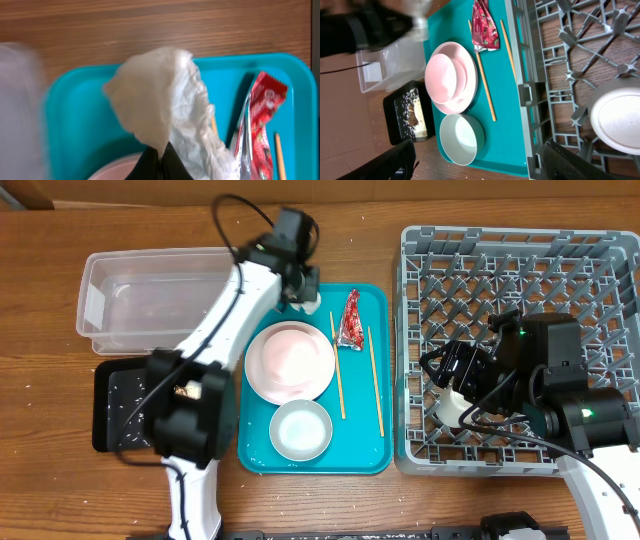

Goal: Sort waste into correct bins and load items into the dishwasher
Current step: 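Grasp the crumpled white tissue with the left gripper, then drop the tissue into the clear plastic bin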

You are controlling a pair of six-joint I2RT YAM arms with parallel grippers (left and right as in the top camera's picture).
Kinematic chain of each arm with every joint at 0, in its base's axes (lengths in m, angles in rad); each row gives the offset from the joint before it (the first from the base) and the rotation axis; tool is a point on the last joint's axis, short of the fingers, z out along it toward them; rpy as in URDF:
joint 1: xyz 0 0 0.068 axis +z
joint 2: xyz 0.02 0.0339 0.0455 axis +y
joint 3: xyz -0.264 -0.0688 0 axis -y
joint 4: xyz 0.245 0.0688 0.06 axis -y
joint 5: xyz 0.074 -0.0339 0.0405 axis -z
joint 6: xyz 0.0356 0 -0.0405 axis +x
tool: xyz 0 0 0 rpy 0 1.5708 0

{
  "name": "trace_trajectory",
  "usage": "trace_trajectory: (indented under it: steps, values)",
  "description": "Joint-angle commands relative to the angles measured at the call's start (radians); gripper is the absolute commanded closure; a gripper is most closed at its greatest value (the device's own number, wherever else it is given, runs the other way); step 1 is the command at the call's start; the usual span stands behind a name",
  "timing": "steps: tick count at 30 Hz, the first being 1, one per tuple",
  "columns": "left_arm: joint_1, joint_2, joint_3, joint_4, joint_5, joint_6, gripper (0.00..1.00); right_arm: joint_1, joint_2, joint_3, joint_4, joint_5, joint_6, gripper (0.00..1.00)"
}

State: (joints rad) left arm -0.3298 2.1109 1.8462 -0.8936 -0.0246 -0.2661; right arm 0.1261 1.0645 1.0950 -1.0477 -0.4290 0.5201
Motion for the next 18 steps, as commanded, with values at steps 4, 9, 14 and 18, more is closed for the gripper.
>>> trace_trajectory:
  steps: [4, 9, 14, 18]
  values:
    - [0.098, -0.199, 0.079, -0.287, -0.29, -0.18, 0.96, 0.003, -0.002, 0.015, 0.001, 0.01, 0.001, 0.16]
    - [0.188, -0.202, 0.052, -0.38, -0.335, -0.274, 0.96, 0.003, -0.002, 0.015, 0.002, 0.01, 0.001, 0.16]
    - [0.225, -0.154, -0.014, -0.246, -0.269, -0.26, 0.44, 0.003, -0.002, 0.015, 0.005, 0.01, 0.001, 0.16]
    - [0.214, -0.134, -0.014, -0.149, -0.084, -0.221, 0.43, 0.003, -0.002, 0.015, 0.002, 0.01, 0.001, 0.16]
